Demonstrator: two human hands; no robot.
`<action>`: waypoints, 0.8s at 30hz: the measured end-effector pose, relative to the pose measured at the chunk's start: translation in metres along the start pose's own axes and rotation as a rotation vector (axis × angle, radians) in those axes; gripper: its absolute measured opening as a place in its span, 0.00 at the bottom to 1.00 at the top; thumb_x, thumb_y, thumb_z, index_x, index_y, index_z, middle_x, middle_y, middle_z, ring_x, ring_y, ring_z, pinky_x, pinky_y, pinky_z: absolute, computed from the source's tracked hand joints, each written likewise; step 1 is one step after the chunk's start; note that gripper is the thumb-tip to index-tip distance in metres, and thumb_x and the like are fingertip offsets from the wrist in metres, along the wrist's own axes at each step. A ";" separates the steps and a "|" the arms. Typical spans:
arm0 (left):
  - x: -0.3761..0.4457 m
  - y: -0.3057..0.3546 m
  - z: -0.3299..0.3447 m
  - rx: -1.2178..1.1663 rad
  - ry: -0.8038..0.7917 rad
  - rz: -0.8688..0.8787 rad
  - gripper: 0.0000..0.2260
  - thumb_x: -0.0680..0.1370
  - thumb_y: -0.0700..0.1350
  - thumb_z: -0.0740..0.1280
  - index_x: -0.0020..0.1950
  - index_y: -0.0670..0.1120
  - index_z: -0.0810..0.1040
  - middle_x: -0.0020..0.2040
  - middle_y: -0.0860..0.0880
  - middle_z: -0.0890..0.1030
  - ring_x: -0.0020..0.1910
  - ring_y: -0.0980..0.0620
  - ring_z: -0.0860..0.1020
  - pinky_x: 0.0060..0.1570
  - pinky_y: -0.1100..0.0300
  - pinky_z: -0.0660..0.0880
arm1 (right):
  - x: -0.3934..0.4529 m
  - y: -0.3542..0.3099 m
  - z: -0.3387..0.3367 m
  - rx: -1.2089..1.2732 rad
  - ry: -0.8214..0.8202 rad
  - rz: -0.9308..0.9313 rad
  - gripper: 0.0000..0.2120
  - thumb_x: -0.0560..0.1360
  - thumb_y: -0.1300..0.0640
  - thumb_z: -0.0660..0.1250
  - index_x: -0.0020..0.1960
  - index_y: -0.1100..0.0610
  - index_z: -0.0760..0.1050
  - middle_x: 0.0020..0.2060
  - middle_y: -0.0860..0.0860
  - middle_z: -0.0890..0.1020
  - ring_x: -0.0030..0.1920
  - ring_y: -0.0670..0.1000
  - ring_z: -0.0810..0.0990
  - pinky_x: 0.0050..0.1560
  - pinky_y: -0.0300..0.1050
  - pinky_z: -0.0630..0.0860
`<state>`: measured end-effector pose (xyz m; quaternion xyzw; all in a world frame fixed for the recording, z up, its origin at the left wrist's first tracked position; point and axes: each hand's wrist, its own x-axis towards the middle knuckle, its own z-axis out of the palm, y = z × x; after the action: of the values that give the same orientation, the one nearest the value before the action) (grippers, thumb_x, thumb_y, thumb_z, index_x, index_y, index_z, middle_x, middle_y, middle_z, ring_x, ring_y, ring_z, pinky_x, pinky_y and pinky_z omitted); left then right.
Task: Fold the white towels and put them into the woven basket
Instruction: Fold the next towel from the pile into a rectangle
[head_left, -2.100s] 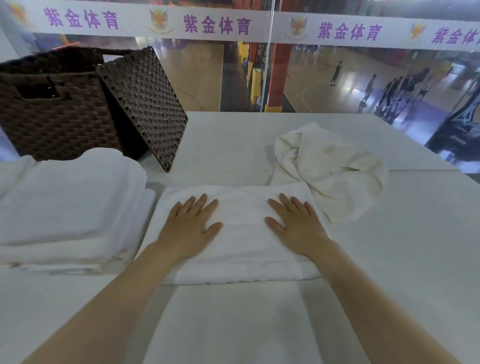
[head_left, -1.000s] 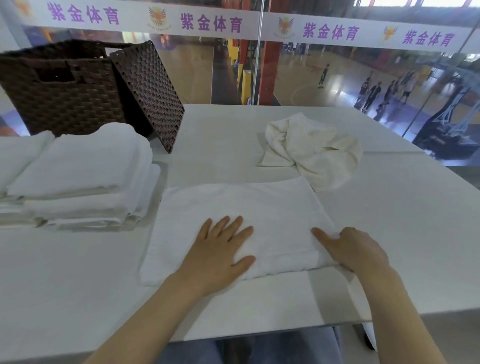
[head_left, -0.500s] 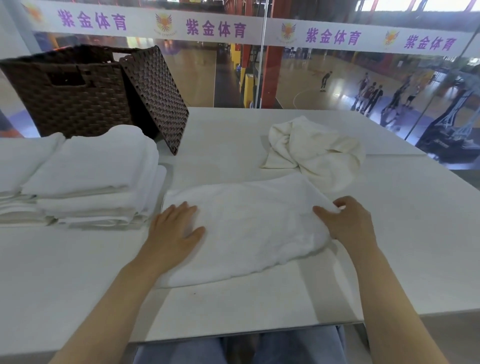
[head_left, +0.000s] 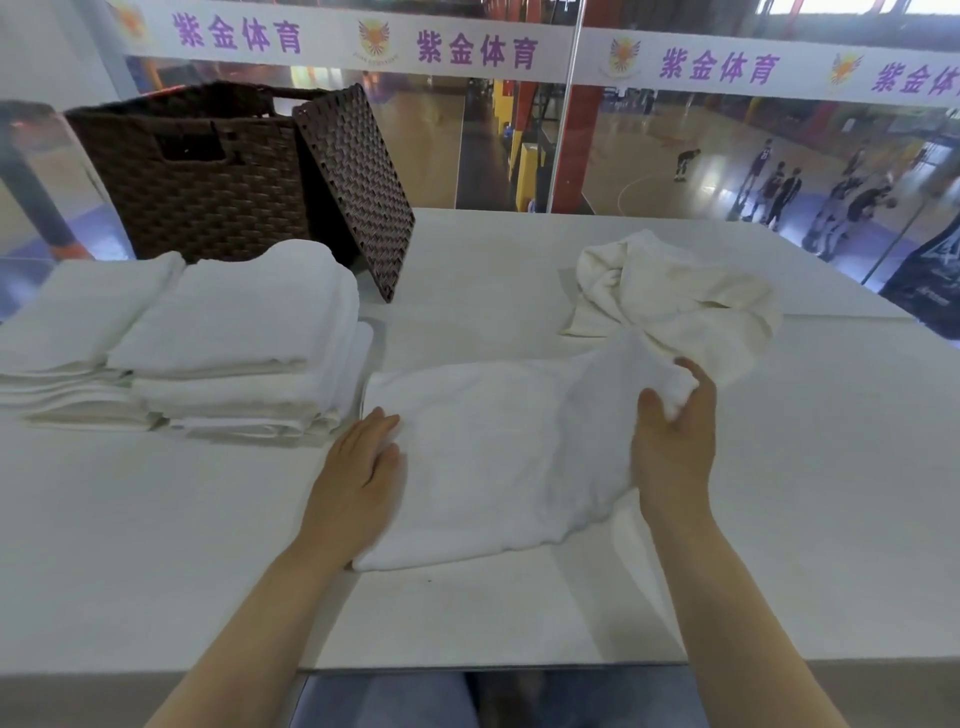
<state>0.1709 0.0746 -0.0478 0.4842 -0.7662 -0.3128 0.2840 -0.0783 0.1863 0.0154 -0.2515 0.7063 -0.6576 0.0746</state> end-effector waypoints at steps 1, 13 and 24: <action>0.000 0.000 0.000 -0.024 0.017 -0.014 0.18 0.83 0.46 0.56 0.74 0.52 0.67 0.75 0.58 0.63 0.75 0.59 0.59 0.69 0.67 0.51 | -0.007 -0.011 0.007 -0.053 -0.059 -0.099 0.23 0.80 0.61 0.61 0.73 0.51 0.64 0.59 0.46 0.75 0.52 0.40 0.72 0.52 0.33 0.69; 0.010 0.003 -0.017 -0.912 0.021 -0.375 0.24 0.79 0.67 0.53 0.70 0.58 0.71 0.65 0.62 0.76 0.54 0.67 0.76 0.57 0.65 0.67 | -0.139 0.010 0.089 -0.729 -0.900 -1.021 0.24 0.73 0.61 0.58 0.69 0.58 0.68 0.62 0.57 0.78 0.60 0.58 0.79 0.67 0.53 0.71; 0.008 0.006 -0.034 -0.613 -0.101 -0.228 0.24 0.79 0.60 0.60 0.75 0.60 0.65 0.74 0.61 0.66 0.73 0.60 0.64 0.75 0.53 0.58 | -0.080 -0.045 0.061 -0.458 -0.948 -0.575 0.17 0.83 0.57 0.56 0.70 0.54 0.71 0.67 0.51 0.76 0.66 0.51 0.71 0.72 0.41 0.60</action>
<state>0.1901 0.0620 -0.0204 0.4429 -0.5905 -0.5821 0.3411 0.0286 0.1674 0.0333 -0.7081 0.6233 -0.2986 0.1446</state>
